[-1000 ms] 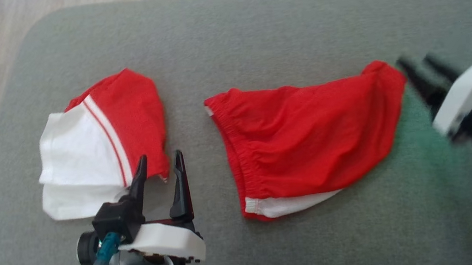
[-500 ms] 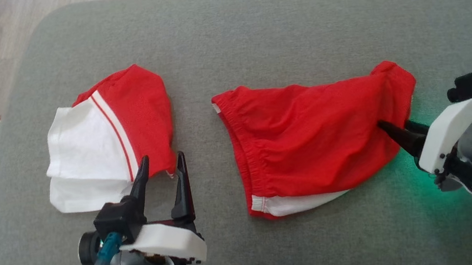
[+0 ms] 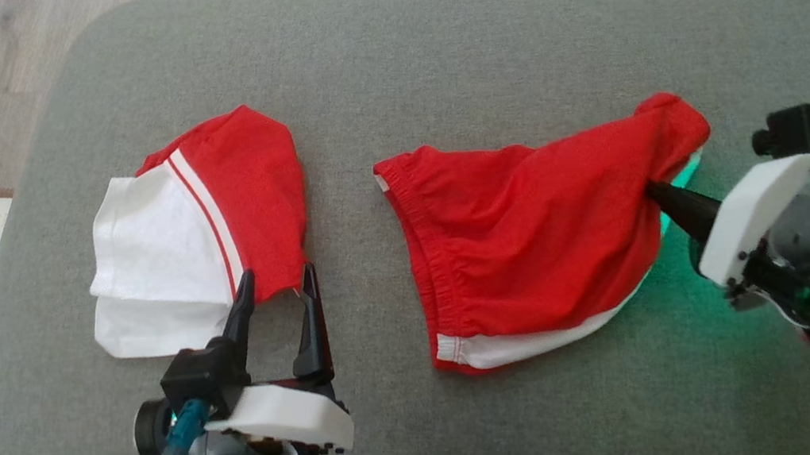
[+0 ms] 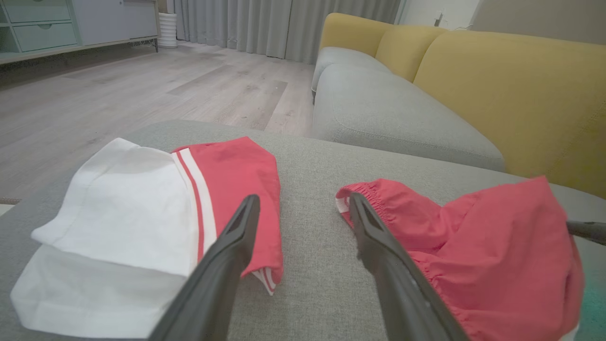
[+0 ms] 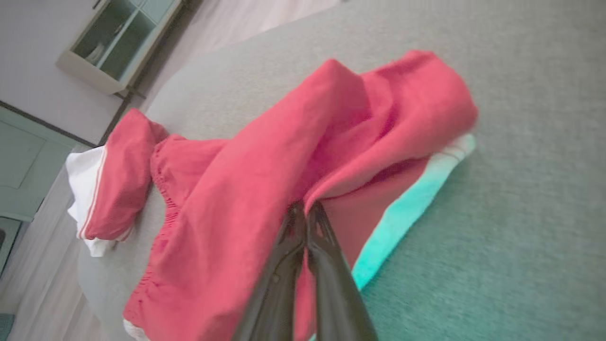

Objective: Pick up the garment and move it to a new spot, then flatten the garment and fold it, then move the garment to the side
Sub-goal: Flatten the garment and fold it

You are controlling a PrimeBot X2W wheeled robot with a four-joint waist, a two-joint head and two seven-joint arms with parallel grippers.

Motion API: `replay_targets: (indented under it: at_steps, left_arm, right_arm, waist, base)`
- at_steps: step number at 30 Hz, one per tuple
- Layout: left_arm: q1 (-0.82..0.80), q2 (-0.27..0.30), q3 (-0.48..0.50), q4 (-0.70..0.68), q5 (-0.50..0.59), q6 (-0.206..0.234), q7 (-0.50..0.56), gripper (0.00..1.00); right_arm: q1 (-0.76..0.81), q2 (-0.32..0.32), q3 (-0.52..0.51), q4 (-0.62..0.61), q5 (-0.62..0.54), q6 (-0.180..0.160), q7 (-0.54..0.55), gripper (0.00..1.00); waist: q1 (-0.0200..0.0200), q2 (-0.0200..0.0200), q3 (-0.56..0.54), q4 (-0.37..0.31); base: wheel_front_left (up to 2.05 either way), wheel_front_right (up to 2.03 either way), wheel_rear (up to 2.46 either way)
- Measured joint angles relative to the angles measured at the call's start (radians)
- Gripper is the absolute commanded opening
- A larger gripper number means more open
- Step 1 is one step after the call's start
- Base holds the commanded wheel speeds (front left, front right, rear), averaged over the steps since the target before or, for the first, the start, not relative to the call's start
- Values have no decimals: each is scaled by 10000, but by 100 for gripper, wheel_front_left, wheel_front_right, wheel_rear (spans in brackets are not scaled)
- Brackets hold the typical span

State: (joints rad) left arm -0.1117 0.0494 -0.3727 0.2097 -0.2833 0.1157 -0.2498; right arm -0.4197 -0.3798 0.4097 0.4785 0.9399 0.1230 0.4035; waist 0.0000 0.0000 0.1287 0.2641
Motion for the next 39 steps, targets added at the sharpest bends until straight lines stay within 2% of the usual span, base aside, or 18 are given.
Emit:
replay_targets:
  at_steps: [6,12,13,14,15,16,20,26,29,32,35,39]
  left_arm:
    - [-2,0,-40,0,0,-2,0,100]
    - [-16,0,-232,25,-107,33,0,100]
    - [-25,0,-303,42,-138,75,0,100]
    - [-38,0,-351,63,-211,81,2,100]
    - [-56,-6,-380,71,-255,84,2,100]
    - [-85,-4,-395,84,-290,98,2,100]
    - [-192,-6,-391,173,-307,167,0,100]
    - [-159,-6,-295,221,-290,146,2,100]
    - [-155,-6,-301,236,-290,75,0,100]
    - [-155,-6,-332,238,-290,75,2,100]
    - [-162,-6,-372,226,-290,73,2,100]
    - [-171,-6,-462,219,-345,79,2,100]
  right_arm:
    - [-259,234,215,-470,-257,0,270,0]
    - [-1384,650,395,372,-617,0,861,0]
    - [-1569,736,453,629,-727,0,915,13]
    - [-1739,826,523,934,-828,0,1003,39]
    - [-1868,895,635,1204,-876,0,1099,90]
    - [-1949,959,761,1436,-915,0,1179,100]
    - [-2029,1279,1160,1868,-949,0,970,100]
    - [-1914,1041,1338,955,-370,0,-727,100]
    - [-1624,663,1200,221,176,0,-1373,100]
    - [-1401,-33,809,-33,385,0,-2025,100]
    - [-1421,-825,418,328,382,0,-2220,100]
    - [-1464,-1179,341,1281,407,0,-1944,100]
  waist:
    - [0,0,99,74]
    - [0,0,344,440]
    - [0,0,391,515]
    - [0,0,431,598]
    - [0,0,466,677]
    - [0,0,493,752]
    - [0,0,453,910]
    - [0,0,165,476]
    - [0,0,71,195]
    - [0,0,27,1]
    - [0,0,137,-9]
    - [0,0,353,168]
  base:
    - [0,0,0]
    - [0,0,0]
    - [0,0,0]
    - [0,0,0]
    - [0,0,0]
    - [0,0,0]
    - [0,0,0]
    - [0,0,0]
    - [0,0,0]
    - [0,0,0]
    - [0,0,0]
    - [0,0,0]
